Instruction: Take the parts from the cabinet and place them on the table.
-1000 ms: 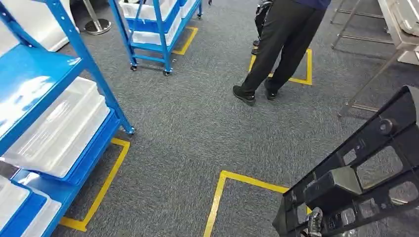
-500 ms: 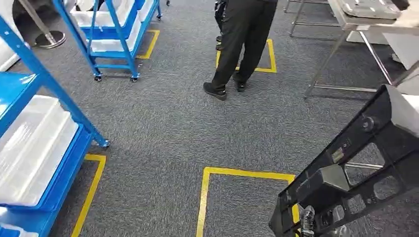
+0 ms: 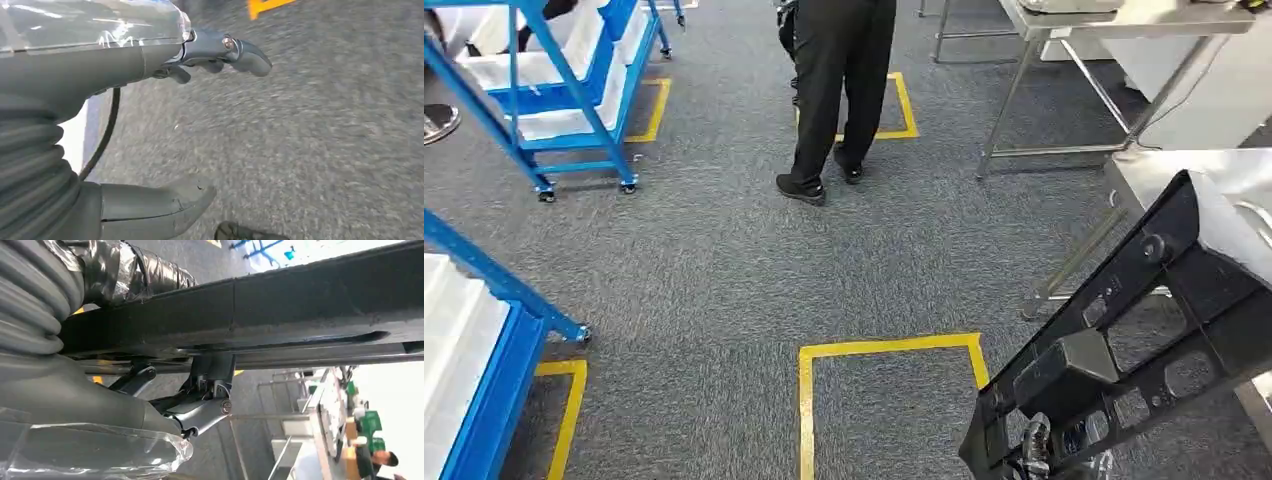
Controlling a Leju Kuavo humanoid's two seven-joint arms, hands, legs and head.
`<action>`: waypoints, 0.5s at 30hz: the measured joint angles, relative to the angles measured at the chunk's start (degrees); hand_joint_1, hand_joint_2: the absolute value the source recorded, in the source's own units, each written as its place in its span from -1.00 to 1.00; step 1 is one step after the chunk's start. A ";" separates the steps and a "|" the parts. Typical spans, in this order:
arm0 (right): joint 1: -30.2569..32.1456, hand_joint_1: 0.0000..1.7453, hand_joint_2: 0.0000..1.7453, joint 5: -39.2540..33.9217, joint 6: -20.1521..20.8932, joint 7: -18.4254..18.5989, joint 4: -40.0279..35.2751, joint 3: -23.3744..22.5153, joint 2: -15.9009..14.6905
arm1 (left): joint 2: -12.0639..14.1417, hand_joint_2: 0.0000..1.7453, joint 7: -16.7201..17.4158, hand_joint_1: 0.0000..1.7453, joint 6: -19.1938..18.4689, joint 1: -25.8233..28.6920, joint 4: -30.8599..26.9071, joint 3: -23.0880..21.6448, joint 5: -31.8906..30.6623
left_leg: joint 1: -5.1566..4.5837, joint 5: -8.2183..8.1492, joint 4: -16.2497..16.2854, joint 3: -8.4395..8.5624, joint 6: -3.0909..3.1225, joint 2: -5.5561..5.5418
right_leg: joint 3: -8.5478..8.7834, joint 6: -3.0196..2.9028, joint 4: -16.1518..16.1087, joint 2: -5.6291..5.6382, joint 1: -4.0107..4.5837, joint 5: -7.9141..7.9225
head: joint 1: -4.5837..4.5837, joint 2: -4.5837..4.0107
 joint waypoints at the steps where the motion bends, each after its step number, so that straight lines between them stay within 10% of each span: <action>1: 0.07 1.00 1.00 0.00 0.02 0.02 0.02 0.02 0.00 | 0.00 1.00 0.00 -1.00 0.00 -0.04 0.02 0.00 -0.09 | -0.43 0.03 0.18 -0.10 0.06 0.63 | -0.25 0.51 -0.23 0.62 -0.38 0.27 | -0.04 0.00; 3: 0.28 1.00 1.00 -0.02 -0.02 0.00 0.04 -0.07 0.00 | -0.06 1.00 -0.13 -1.00 0.00 -0.02 0.02 0.02 -0.18 | -0.41 0.39 -0.27 0.20 0.92 2.06 | -0.31 1.27 -0.68 2.17 -0.44 0.73 | 0.00 0.00; 6: -0.01 1.00 1.00 -0.02 0.00 -0.07 0.02 -0.13 -0.02 | -0.20 1.00 -0.61 -1.00 0.00 -0.11 0.05 0.07 -0.40 | -0.41 0.76 -1.18 0.76 1.99 4.56 | -3.07 1.75 5.39 -4.60 -0.11 -3.23 | 0.24 0.00; 9: -0.03 1.00 1.00 -0.37 0.02 -0.07 0.04 -0.20 -0.04 | -0.15 1.00 -0.74 -1.00 0.00 0.02 0.05 0.15 -0.48 | -0.84 0.52 -1.13 0.78 2.21 7.34 | -8.60 2.13 16.32 -6.09 -0.45 -7.15 | 0.24 0.00; 11: -0.05 1.00 1.00 -0.59 0.15 -0.02 0.07 -0.28 -0.04 | -0.17 1.00 -0.85 -1.00 -0.02 -0.08 0.05 0.24 -0.55 | -0.88 0.26 -1.13 1.05 2.09 8.81 | -6.62 2.00 12.48 -6.34 -0.43 -3.94 | 0.24 0.00; 13: -0.13 1.00 1.00 -0.52 0.59 -0.04 0.07 -0.33 -0.04 | -0.26 1.00 -0.92 -1.00 -0.18 -0.24 0.05 0.28 -0.79 | -0.90 -0.13 -1.17 1.71 1.89 9.94 | -0.69 1.25 2.04 -8.16 -0.11 0.80 | 0.26 0.00; 14: -0.31 1.00 1.00 -0.39 0.74 -0.02 0.07 -0.33 -0.04 | -0.35 1.00 -0.92 -1.00 -0.28 -0.23 0.05 0.33 -0.83 | -0.95 -0.32 -1.21 1.91 1.68 10.40 | 1.01 0.72 -0.87 -11.70 0.72 0.03 | 0.24 0.00; 15: -0.49 1.00 1.00 -0.31 0.76 0.00 0.07 -0.33 -0.04 | -0.35 1.00 -0.94 -1.00 -0.39 -0.28 0.05 0.42 -0.83 | -1.18 -0.53 -1.09 1.94 1.34 10.87 | 0.90 0.38 -1.24 -11.56 1.22 0.10 | 0.26 0.00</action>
